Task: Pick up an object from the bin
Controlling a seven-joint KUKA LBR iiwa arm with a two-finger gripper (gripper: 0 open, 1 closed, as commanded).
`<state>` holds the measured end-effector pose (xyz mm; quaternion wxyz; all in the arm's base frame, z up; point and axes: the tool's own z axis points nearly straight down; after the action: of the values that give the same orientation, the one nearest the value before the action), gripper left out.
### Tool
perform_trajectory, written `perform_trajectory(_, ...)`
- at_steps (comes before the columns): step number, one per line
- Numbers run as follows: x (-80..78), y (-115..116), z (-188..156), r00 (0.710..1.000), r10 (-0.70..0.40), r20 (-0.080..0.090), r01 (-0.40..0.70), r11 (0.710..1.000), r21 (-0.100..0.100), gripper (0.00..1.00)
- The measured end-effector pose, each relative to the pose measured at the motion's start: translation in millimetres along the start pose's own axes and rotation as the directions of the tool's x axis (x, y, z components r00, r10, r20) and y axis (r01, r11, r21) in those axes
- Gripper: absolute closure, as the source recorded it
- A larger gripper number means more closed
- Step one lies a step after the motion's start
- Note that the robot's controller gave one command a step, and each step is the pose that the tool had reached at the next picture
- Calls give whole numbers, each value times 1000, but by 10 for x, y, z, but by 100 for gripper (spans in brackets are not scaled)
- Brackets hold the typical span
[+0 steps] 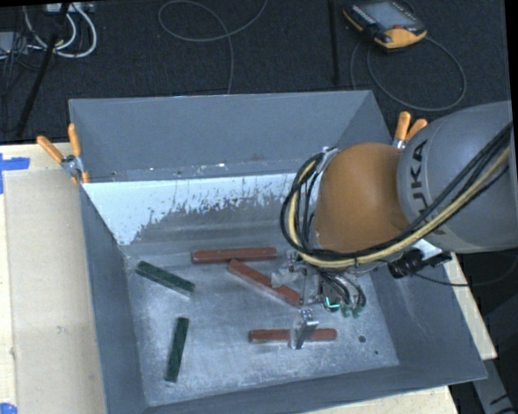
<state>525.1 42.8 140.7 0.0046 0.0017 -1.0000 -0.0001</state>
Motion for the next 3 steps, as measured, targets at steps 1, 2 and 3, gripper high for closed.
perform_trajectory(1,-18,-1,-38,1000,1,7,-1,1000,0,0)
perform_trajectory(2,357,129,674,998,55,12,-55,998,-1,100)
perform_trajectory(3,357,127,674,998,57,12,-57,998,-1,100)
